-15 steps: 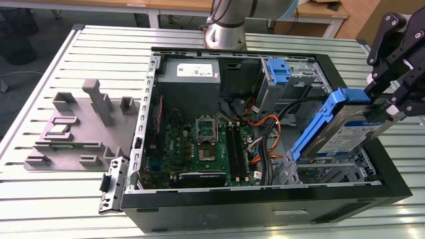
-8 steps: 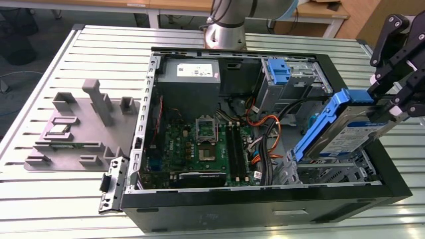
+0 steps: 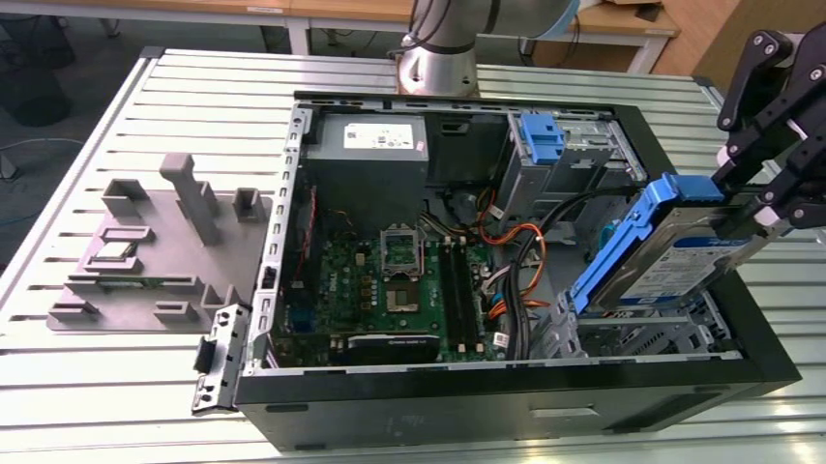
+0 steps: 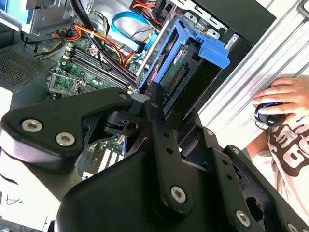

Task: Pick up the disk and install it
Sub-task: 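Insert the disk into the insertion slot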

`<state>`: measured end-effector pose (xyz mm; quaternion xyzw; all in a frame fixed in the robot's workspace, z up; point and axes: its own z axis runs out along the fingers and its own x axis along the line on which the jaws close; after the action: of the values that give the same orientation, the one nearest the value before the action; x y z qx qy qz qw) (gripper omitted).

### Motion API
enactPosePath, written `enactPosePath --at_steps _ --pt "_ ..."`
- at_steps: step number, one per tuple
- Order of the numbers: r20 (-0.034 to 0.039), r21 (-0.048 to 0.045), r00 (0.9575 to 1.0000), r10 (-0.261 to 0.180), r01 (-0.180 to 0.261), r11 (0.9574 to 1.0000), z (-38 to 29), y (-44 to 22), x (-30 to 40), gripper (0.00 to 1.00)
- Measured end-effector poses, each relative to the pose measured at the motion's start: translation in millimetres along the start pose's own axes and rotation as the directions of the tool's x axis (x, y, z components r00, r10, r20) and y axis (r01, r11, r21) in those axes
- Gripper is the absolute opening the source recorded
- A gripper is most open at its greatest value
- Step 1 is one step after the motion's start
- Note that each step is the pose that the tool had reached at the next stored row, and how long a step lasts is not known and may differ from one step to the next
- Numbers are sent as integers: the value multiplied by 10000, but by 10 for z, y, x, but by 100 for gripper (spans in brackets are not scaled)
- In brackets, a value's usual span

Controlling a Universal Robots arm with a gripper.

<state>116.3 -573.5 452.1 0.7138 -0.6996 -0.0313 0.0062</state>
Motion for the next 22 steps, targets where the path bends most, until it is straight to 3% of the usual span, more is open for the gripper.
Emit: enactPosePath --at_steps 22 --pt "4 0 10000 0 0 10000 55 -3 2 35"
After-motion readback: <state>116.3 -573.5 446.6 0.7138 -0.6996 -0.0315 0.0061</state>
